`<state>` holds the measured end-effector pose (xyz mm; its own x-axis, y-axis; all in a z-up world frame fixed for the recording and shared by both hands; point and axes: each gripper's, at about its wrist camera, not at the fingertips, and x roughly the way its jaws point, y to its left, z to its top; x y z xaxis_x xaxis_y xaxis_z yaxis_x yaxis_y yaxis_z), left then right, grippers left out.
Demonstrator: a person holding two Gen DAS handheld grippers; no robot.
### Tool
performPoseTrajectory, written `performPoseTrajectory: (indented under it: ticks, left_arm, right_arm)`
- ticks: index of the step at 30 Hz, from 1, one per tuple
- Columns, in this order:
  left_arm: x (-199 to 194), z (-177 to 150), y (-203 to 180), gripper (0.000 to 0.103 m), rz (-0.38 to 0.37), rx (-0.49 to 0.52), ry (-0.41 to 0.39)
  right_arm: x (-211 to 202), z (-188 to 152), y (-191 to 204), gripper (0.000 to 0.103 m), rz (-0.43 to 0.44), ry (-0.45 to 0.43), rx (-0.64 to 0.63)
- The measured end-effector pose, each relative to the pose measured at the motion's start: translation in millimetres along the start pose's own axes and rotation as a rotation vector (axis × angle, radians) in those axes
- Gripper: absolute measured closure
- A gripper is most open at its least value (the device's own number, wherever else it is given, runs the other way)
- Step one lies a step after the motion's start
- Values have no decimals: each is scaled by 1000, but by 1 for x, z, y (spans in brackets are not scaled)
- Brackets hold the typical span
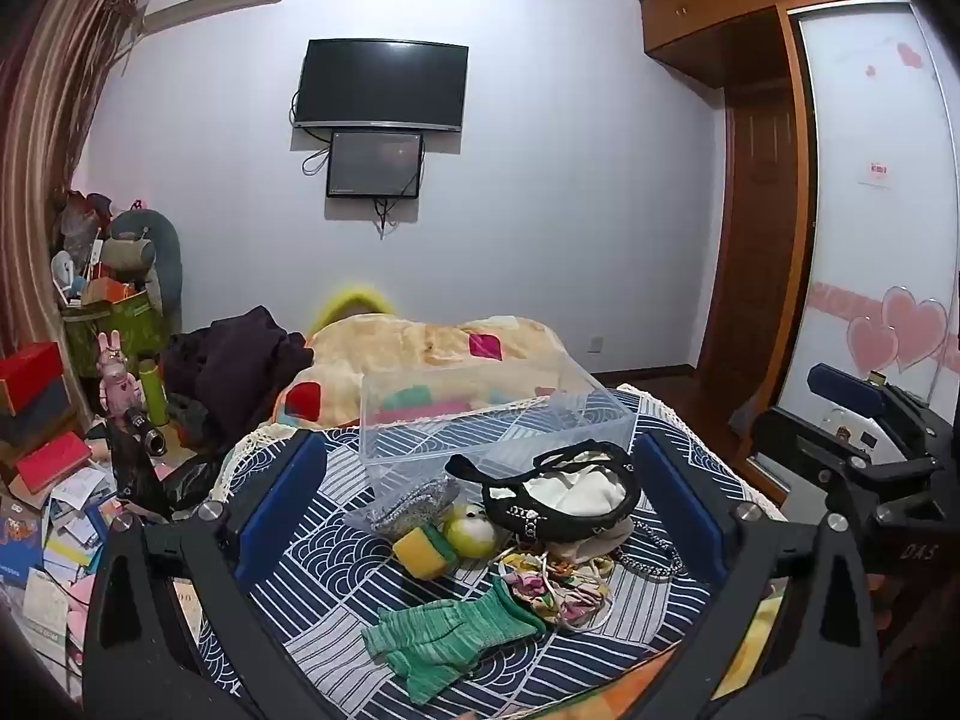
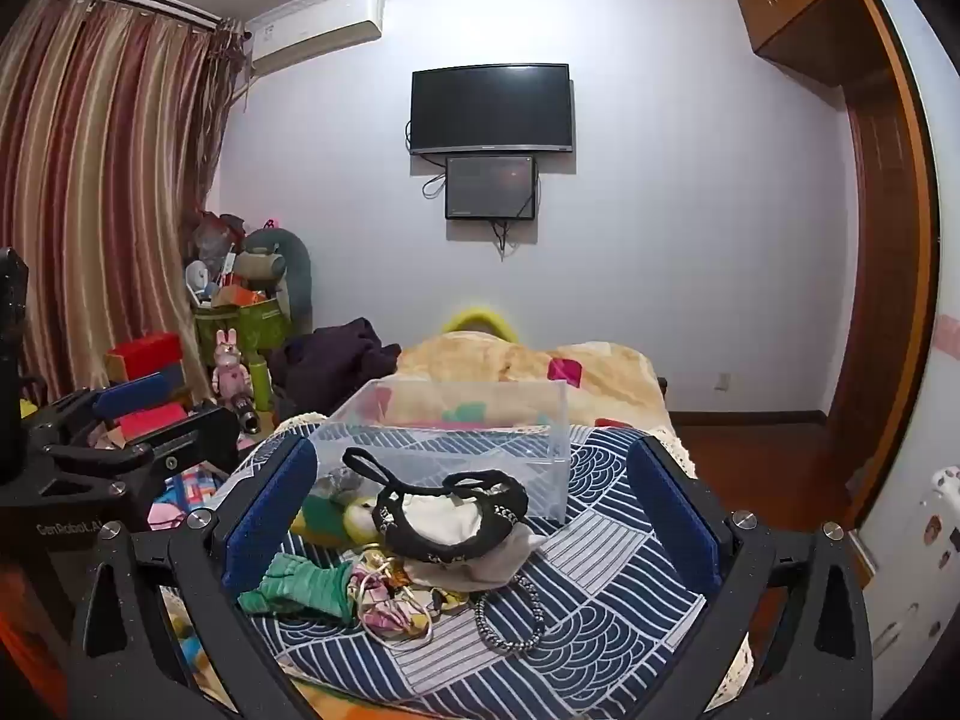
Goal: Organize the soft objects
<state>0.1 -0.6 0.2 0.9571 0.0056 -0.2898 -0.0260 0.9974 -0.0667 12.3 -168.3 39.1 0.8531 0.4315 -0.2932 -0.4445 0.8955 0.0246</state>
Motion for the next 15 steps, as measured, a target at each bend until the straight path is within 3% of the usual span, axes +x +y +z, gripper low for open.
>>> performPoseTrajectory:
  ticks: [15]
  left_arm:
    - [-6,10,-3,0,-6,2,-3]
  right_arm:
    - [4,1,-1,0,-3,-5,6]
